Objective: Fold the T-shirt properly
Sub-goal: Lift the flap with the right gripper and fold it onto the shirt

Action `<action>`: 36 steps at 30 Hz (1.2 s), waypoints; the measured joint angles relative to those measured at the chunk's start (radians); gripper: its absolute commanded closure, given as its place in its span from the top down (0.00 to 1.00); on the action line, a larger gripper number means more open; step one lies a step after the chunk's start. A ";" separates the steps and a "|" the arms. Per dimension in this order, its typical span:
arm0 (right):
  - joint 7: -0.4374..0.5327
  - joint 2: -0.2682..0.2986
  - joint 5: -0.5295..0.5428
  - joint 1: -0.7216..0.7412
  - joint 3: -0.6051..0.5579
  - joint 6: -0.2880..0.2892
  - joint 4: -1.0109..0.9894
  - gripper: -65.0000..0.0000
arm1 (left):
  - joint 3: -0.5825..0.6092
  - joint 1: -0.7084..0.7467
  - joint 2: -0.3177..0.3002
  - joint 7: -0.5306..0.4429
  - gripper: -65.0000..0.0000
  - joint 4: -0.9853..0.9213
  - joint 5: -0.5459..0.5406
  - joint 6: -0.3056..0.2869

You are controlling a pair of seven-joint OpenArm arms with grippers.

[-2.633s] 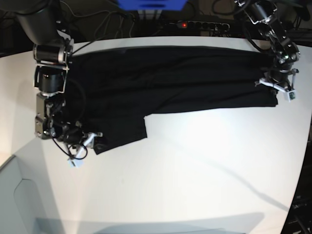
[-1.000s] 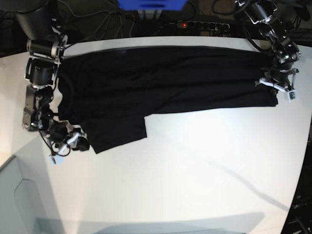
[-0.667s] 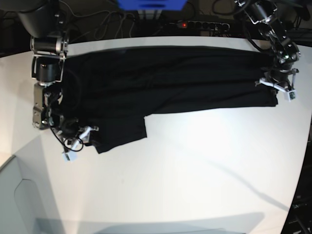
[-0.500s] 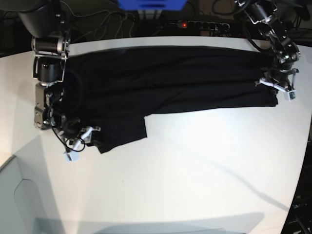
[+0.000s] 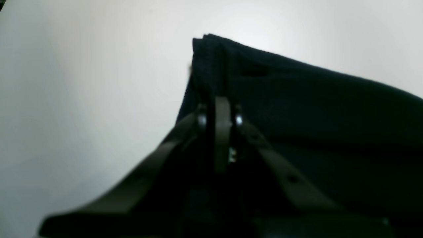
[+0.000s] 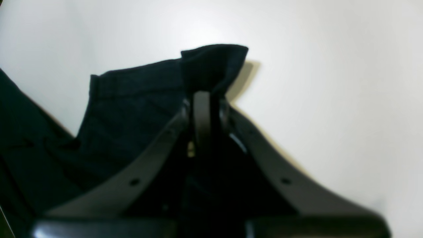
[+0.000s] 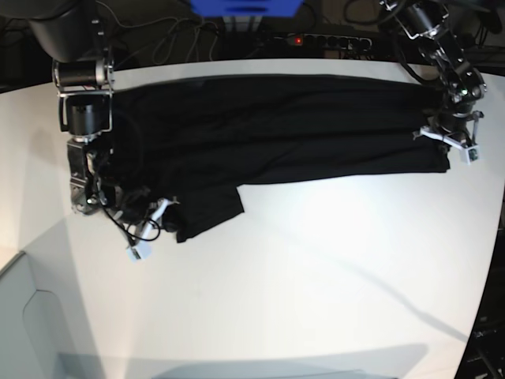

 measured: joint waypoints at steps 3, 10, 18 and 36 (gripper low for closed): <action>-0.009 0.002 -0.001 0.003 0.001 0.000 0.003 0.00 | 0.000 0.000 0.000 0.000 0.00 0.000 0.000 0.000; -0.052 0.042 -0.036 -0.019 0.006 0.001 0.134 0.00 | 0.000 0.000 0.000 0.000 0.00 0.000 0.000 0.000; -0.133 0.047 -0.032 -0.186 0.099 -0.052 0.565 0.00 | 0.001 0.000 -0.002 0.000 0.00 0.000 0.000 0.000; -0.157 -0.029 -0.027 -0.679 0.138 -0.053 1.110 0.00 | 0.006 -0.003 -0.002 0.000 0.00 0.000 0.003 0.000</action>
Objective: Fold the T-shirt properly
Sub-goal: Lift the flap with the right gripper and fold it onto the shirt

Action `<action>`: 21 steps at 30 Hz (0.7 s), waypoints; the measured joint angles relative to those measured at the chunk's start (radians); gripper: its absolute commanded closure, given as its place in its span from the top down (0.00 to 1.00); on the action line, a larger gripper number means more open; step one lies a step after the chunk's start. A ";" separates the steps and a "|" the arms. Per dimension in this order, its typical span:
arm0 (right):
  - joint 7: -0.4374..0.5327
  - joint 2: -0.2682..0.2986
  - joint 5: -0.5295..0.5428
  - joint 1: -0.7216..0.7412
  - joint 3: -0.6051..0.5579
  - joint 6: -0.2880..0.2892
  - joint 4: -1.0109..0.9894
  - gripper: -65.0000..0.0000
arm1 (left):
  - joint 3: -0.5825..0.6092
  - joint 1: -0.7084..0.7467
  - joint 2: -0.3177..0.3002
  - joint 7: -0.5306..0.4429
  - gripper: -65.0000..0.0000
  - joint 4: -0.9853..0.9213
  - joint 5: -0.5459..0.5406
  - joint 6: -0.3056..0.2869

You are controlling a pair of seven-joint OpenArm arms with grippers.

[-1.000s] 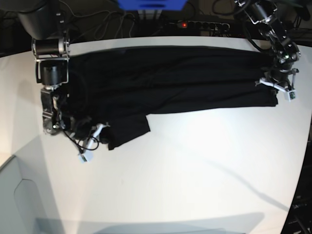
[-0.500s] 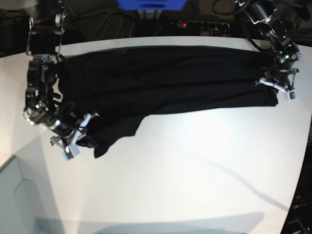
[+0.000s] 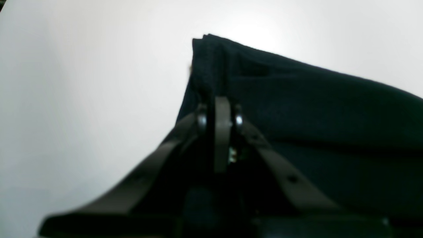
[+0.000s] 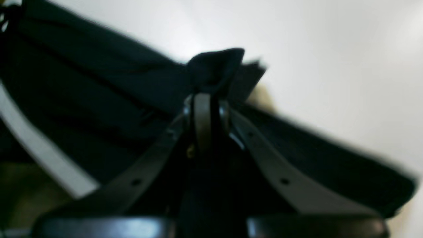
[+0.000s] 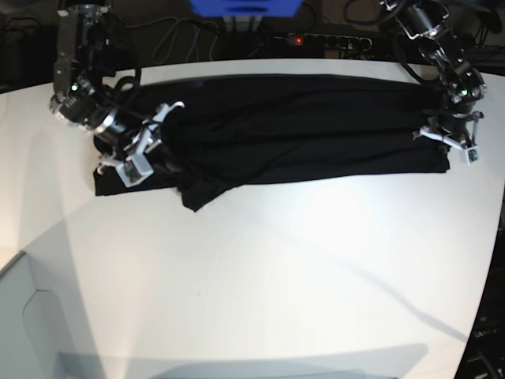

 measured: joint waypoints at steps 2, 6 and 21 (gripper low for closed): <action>-0.001 -0.007 0.000 -0.026 -0.003 0.000 0.000 0.00 | 0.000 0.000 0.000 0.000 0.00 0.000 0.000 0.000; 0.002 -0.029 -0.003 -0.071 -0.003 0.000 0.000 0.00 | 0.000 0.000 0.000 0.000 0.00 0.000 0.000 0.000; 0.002 -0.067 -0.003 -0.119 -0.060 0.000 -0.072 0.00 | 0.000 0.000 0.014 -0.012 0.00 0.000 -0.003 0.000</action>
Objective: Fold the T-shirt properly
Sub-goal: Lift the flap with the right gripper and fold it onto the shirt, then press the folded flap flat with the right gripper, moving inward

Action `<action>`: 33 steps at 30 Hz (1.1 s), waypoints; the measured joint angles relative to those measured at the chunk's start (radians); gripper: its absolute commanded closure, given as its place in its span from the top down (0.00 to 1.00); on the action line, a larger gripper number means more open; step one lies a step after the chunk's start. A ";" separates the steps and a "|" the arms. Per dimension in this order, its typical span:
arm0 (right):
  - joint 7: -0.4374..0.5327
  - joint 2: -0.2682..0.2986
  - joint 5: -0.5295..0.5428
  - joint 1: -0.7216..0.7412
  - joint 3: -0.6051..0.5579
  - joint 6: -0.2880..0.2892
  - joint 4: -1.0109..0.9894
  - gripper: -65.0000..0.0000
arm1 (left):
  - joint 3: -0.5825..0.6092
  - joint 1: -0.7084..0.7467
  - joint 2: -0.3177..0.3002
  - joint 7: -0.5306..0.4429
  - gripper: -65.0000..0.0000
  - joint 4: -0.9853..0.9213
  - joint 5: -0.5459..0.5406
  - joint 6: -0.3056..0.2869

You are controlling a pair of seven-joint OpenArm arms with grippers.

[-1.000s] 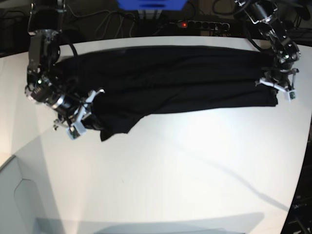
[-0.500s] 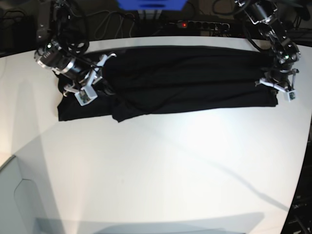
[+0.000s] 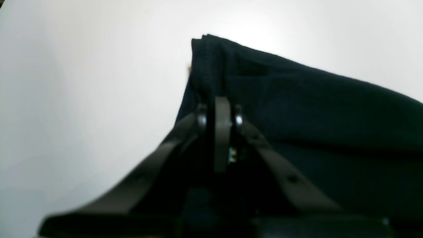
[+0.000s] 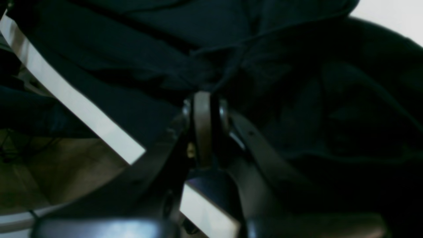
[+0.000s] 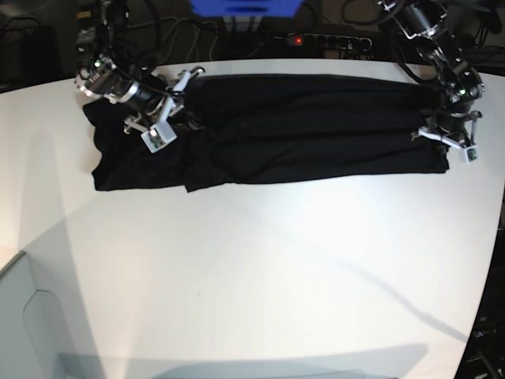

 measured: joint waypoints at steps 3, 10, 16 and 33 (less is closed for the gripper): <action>0.000 0.003 0.000 0.000 0.000 0.000 -0.002 0.00 | 0.000 0.000 0.000 0.000 0.00 0.000 0.000 0.000; 0.000 0.010 0.002 0.000 0.003 0.000 -0.003 0.17 | 0.000 0.000 0.000 0.000 0.00 0.000 0.000 0.000; 0.003 0.046 0.010 -0.027 0.002 0.000 0.023 0.20 | -0.003 0.000 0.000 0.001 0.00 0.000 0.000 0.000; -0.093 0.043 0.010 0.077 0.093 0.000 0.093 0.19 | -0.006 0.000 0.002 0.000 0.00 0.000 0.001 0.000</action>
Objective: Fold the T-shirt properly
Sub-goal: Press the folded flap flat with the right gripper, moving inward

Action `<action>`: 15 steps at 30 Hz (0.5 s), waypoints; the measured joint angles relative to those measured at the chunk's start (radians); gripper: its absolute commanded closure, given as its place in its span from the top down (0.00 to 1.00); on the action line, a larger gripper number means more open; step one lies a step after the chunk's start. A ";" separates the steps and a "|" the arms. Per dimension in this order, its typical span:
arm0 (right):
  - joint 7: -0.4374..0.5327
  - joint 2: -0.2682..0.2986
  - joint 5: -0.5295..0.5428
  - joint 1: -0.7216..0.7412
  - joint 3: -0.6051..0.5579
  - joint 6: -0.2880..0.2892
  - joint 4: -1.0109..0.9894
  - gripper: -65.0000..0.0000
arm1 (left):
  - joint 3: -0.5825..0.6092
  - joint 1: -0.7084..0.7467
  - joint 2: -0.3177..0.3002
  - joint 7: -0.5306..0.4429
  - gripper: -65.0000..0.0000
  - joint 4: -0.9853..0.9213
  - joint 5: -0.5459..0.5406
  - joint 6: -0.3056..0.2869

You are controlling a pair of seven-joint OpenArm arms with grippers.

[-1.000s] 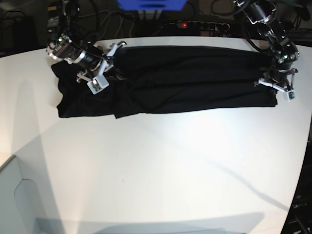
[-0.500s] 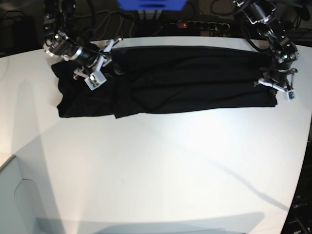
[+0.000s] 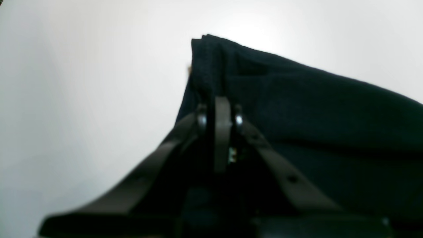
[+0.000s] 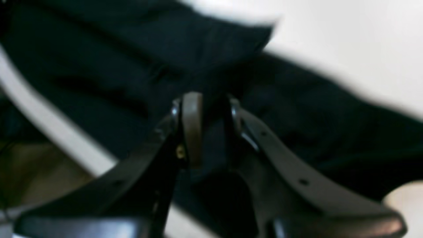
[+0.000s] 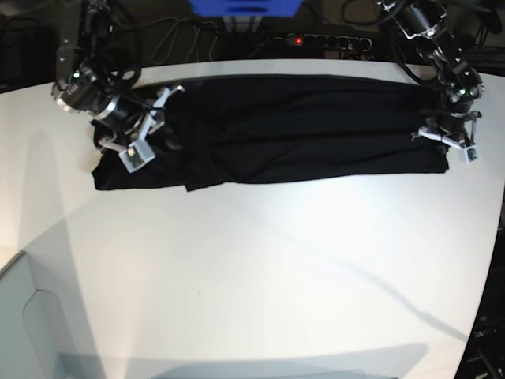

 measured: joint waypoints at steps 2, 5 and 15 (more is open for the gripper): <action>-0.005 0.000 0.000 0.033 0.011 0.000 0.000 0.19 | 0.000 0.000 0.000 0.000 0.00 0.000 0.003 0.000; -0.007 0.000 -0.005 0.089 0.006 0.000 -0.020 0.11 | 0.000 0.000 0.000 0.000 0.00 0.000 0.002 0.000; -0.078 -0.027 0.002 0.226 0.002 -0.001 -0.309 0.00 | 0.000 0.002 0.000 0.000 0.00 0.000 -0.002 0.000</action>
